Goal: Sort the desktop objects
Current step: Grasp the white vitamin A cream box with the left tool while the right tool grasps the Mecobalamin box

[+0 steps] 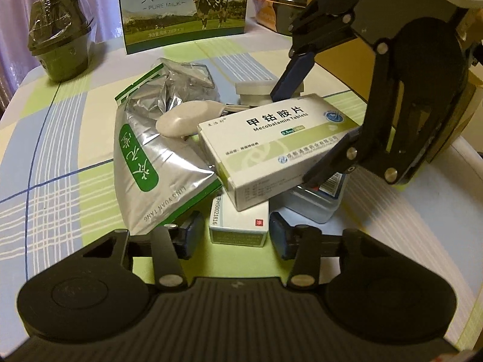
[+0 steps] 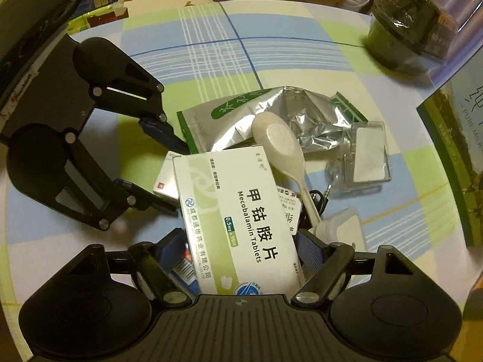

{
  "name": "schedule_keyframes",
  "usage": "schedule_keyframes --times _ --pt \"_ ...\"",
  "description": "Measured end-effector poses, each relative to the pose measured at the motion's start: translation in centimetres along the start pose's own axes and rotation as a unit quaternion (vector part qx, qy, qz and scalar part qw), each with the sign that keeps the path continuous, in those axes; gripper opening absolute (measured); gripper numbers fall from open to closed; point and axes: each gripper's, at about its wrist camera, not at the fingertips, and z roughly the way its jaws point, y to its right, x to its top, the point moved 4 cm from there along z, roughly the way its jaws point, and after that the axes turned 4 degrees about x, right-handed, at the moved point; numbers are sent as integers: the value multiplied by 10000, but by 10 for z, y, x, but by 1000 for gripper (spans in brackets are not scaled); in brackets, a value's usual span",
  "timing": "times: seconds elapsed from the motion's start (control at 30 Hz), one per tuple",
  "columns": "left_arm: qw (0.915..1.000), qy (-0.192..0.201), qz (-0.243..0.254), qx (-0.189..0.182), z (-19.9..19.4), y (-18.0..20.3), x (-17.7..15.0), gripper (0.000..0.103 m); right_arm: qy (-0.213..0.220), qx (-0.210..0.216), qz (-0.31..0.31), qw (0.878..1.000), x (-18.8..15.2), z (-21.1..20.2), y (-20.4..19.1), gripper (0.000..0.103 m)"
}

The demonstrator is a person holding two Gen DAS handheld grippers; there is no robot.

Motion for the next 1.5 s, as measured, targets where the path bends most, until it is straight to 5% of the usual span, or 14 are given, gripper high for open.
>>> schedule_keyframes --times 0.23,0.53,0.73,1.0,1.5 --pt "10000 -68 -18 31 -4 4 -2 33 4 -2 358 9994 0 -2 -3 72" --pt "9987 -261 -389 213 -40 25 -28 33 110 -172 1753 9843 -44 -29 -39 69" --pt "9975 -361 -546 271 -77 54 -55 33 315 -405 2680 9621 -89 -47 -82 69" --pt "9968 -500 -600 157 -104 95 -86 33 638 -616 4028 9110 -134 -53 -134 69" --pt "9973 -354 -569 311 -108 103 -75 49 1608 -1037 4275 8835 -170 -63 -168 88"
